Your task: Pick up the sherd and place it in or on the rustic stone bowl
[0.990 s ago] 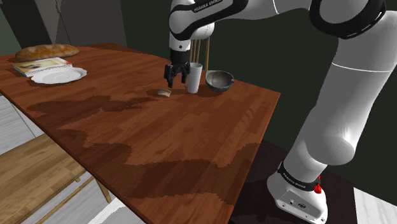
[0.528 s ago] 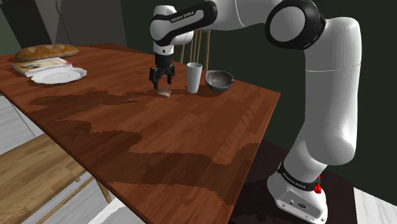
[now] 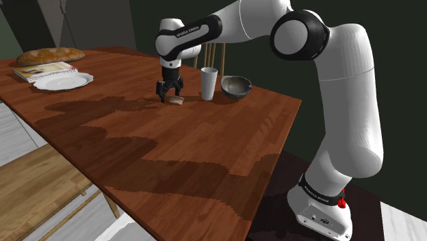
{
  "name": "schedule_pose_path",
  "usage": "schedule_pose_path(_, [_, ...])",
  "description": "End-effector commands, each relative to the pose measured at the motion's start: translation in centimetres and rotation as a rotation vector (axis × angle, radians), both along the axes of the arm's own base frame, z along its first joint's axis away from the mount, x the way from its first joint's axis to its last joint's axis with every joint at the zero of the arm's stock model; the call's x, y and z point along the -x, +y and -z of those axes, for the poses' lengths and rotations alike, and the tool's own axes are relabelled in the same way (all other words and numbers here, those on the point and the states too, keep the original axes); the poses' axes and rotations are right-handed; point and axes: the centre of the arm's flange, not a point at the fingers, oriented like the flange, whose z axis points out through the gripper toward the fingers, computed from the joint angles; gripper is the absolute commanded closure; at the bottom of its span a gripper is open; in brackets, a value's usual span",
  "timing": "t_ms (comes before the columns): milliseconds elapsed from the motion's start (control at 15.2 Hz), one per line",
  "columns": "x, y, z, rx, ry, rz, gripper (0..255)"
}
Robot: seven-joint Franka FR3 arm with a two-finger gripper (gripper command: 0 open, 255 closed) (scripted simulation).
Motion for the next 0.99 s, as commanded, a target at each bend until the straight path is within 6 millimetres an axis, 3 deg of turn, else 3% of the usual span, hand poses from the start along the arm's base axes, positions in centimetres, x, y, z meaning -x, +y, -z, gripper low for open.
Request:
schedule_pose_path(0, [-0.01, 0.14, 0.86, 0.000, 0.001, 0.000, 0])
schedule_pose_path(528, [-0.02, 0.14, 0.85, 0.000, 0.001, 0.000, 0])
schedule_pose_path(594, [-0.02, 0.14, 0.85, 0.000, 0.001, 0.000, 255])
schedule_pose_path(924, [-0.02, 0.14, 0.85, 0.000, 0.001, 0.000, 255])
